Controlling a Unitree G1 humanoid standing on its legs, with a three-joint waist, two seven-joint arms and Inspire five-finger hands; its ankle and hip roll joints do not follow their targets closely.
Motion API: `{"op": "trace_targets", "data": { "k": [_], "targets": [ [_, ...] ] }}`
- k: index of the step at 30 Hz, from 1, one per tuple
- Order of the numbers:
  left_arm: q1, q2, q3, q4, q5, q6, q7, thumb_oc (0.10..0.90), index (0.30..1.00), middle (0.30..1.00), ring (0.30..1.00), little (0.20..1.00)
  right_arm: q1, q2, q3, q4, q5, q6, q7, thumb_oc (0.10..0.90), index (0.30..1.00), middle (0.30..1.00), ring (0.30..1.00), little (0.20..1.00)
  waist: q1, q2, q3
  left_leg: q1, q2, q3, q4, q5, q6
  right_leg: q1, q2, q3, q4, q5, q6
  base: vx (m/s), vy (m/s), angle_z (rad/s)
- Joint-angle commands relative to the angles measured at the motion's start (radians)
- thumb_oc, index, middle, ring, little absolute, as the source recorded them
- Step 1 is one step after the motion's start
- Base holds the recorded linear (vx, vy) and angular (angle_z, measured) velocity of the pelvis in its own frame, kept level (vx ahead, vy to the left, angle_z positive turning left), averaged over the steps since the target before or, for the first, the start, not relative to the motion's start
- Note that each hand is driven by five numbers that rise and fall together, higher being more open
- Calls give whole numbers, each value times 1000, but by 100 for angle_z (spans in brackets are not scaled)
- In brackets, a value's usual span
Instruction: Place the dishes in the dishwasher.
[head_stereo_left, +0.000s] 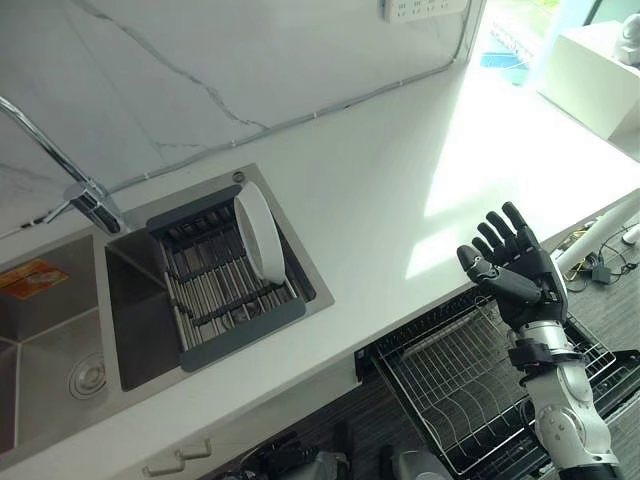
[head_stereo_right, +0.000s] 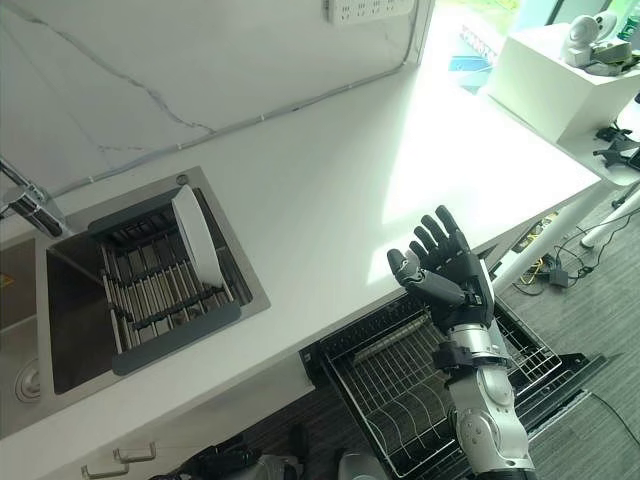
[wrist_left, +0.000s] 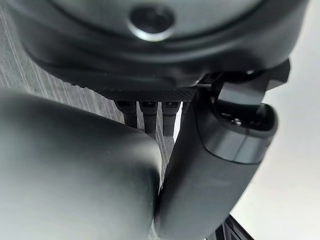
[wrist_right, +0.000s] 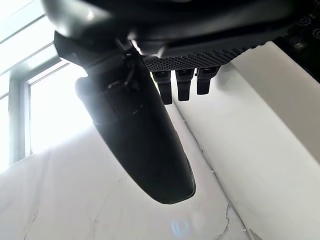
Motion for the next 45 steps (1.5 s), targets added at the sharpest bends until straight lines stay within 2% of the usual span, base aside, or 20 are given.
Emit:
{"op": "trace_targets", "data": {
  "k": [1, 9, 14, 22, 25, 27, 31, 32, 34, 36, 38, 41, 45],
  "targets": [
    [117, -3, -46, 68, 42, 7, -1, 800, 900, 900, 900, 900, -71, 10, -48, -97, -1, -88, 52, 800, 900, 900, 900, 900, 6, -29, -87, -53, 40, 34, 174, -268, -54, -29, -18, 11, -63, 25, 90, 72, 4, -6],
    [142, -6, -44, 77, 47, -1, -8, 800, 900, 900, 900, 900, -76, 17, -28, -107, -22, -76, 50, 800, 900, 900, 900, 900, 21, -32, -86, -37, 46, 58, 174, -290, -40, -37, -52, -27, -63, 40, 106, 50, 30, -9],
    [137, 3, -61, 66, 58, 1, 4, 800, 900, 900, 900, 900, -58, 17, -30, -124, -23, -85, 32, 800, 900, 900, 900, 900, 12, -39, -77, -33, 47, 74, 174, -306, -27, -51, -62, -26, -63, 51, 117, 23, 35, -6],
    [144, 15, -66, 76, 81, 14, -8, 800, 900, 900, 900, 900, -39, 22, -42, -135, -37, -92, 17, 800, 900, 900, 900, 900, 0, -29, -77, -16, 27, 64, 174, -322, -5, -43, -63, -9, -63, 67, 128, 52, 69, 1],
    [131, 25, -69, 80, 101, 24, -8, 800, 900, 900, 900, 900, -32, 24, -41, -143, -49, -104, 0, 800, 900, 900, 900, 900, -7, -28, -68, -15, 25, 66, 174, -327, 3, -48, -73, -17, -63, 98, 140, 39, 21, 2],
    [136, 29, -67, 79, 98, 23, -8, 800, 900, 900, 900, 900, -33, 28, -34, -147, -45, -102, 10, 800, 900, 900, 900, 900, 2, -26, -57, -1, 39, 97, 174, -333, 3, -39, -101, -77, -63, 136, 158, 30, 14, -16],
    [136, 29, -67, 79, 98, 23, -8, 800, 900, 900, 900, 900, -33, 28, -34, -147, -44, -102, 10, 800, 900, 900, 900, 900, 2, -26, -56, 0, 39, 98, 174, -333, 3, -38, -101, -77, -63, 136, 159, 2, -11, -47],
    [149, 38, -55, 59, 23, 18, 4, 800, 900, 900, 900, 900, -70, 48, 25, -122, -49, -94, 28, 800, 900, 900, 900, 900, 70, -21, -29, 59, 112, 241, 174, -374, -18, -4, -271, -331, -63, 242, 211, -10, -71, -4],
    [142, 42, -43, 64, 6, 26, 0, 800, 900, 900, 900, 900, -84, 55, 33, -115, -58, -100, 25, 800, 900, 900, 900, 900, 84, -32, -16, 82, 124, 271, 174, -392, -27, -20, -335, -368, -63, 265, 232, -27, -161, -175],
    [143, 41, -41, 66, 15, 24, -1, 800, 900, 900, 900, 900, -84, 58, 32, -121, -63, -99, 21, 800, 900, 900, 900, 900, 84, -36, -16, 83, 127, 274, 174, -392, -30, -25, -347, -373, -63, 272, 235, 7, -161, -140],
    [142, 44, -38, 79, 76, 16, 15, 800, 900, 900, 900, 900, -71, 67, 19, -141, -55, -89, -3, 800, 900, 900, 900, 900, 74, -46, -27, 83, 131, 261, 174, -392, -39, -31, -337, -359, -63, 256, 236, 58, -205, -65],
    [149, 44, -21, 83, 43, 18, 11, 800, 900, 900, 900, 900, -64, 62, 20, -144, -55, -73, -7, 800, 900, 900, 900, 900, 60, -44, -31, 95, 135, 257, 174, -395, -42, -24, -316, -341, -63, 222, 227, 52, -45, 1],
    [161, 39, -7, 83, 48, 12, 14, 800, 900, 900, 900, 900, -60, 64, 28, -137, -57, -71, 1, 800, 900, 900, 900, 900, 65, -46, -33, 99, 134, 252, 174, -394, -44, -12, -309, -340, -63, 206, 226, 29, -22, 6]
  ]
}}
